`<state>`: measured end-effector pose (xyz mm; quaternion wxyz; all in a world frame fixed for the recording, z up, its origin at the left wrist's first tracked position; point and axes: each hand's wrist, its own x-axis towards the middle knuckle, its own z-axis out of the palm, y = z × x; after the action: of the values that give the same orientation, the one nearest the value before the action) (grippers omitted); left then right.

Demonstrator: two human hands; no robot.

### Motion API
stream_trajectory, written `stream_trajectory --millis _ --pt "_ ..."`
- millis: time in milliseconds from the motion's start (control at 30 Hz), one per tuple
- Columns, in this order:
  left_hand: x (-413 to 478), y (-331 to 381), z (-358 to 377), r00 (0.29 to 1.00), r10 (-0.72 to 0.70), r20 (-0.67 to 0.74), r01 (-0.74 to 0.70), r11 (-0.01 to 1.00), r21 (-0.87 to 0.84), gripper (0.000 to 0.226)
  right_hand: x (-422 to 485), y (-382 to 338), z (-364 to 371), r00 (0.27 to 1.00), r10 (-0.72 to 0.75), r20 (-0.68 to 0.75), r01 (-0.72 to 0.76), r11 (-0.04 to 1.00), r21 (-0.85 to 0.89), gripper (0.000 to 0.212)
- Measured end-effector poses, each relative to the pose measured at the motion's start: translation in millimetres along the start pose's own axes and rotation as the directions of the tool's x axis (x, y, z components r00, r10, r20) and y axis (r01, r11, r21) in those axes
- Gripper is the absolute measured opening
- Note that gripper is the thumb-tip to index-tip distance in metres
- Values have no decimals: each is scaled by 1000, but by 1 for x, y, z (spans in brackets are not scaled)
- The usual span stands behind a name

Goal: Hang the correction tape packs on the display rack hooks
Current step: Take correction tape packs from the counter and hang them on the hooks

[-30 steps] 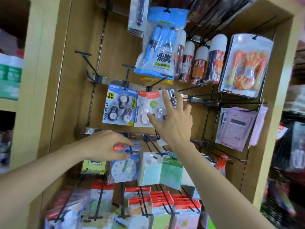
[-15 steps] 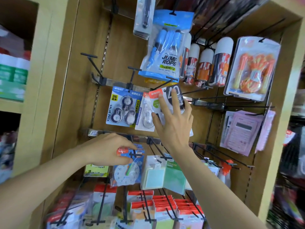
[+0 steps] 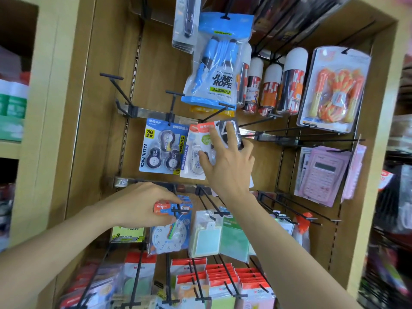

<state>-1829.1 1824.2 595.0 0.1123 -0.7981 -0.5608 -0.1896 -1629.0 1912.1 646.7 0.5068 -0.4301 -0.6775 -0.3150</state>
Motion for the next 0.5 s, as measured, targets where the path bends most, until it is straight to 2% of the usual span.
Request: stream_trajectory --millis 133,367,500 --pt "0 1 -1 1000 0 4 0 1000 -8 51 6 2 8 996 -19 89 21 1000 -18 66" --pt "0 0 1 1000 13 -9 -13 1000 -3 42 -4 9 23 987 -132 92 145 979 -146 75" --pt "1 0 1 999 31 -31 -31 1000 3 46 -8 12 36 969 -207 136 221 971 -96 80"
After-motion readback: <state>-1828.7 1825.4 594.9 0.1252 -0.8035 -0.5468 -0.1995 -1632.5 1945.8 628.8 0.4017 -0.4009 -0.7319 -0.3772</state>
